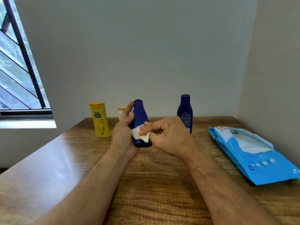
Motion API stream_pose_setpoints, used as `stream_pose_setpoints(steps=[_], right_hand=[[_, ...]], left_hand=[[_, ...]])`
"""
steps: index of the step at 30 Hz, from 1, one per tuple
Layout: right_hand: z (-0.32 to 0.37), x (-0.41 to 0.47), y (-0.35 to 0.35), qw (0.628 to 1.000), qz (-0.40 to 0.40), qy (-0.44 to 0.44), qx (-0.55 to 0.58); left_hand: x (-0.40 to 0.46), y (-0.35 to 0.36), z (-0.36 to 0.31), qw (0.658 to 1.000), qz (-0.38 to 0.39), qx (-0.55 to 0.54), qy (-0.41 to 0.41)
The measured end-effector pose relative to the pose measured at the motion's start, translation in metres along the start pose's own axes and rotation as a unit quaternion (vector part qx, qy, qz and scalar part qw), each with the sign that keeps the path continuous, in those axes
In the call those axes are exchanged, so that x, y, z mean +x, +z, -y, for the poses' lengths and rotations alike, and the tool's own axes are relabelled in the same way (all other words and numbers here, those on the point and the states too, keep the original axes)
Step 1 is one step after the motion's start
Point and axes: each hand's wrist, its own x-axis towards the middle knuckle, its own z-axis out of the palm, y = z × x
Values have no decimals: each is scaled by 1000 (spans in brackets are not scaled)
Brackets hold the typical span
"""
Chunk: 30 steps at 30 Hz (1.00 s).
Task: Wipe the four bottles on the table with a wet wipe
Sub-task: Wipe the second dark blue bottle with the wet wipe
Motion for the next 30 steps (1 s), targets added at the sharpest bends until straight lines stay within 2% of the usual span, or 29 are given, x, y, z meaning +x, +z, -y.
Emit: stream_pose_setpoints(steps=[5, 11, 13, 20, 23, 30], right_hand=[[-3, 0, 4, 998, -62, 2, 2], [7, -3, 6, 997, 54, -50, 11], [9, -4, 6, 997, 59, -50, 16], [-2, 0, 6, 993, -109, -21, 42], [-1, -1, 3, 989, -138, -13, 53], [1, -6, 4, 998, -34, -40, 27]], left_hand=[[-3, 2, 1, 999, 36, -8, -30], [3, 0, -9, 1000, -6, -4, 23], [4, -2, -10, 999, -14, -11, 34], [-4, 2, -11, 998, 59, -11, 2], [-5, 4, -10, 997, 76, 23, 10], [2, -3, -19, 997, 22, -12, 77]])
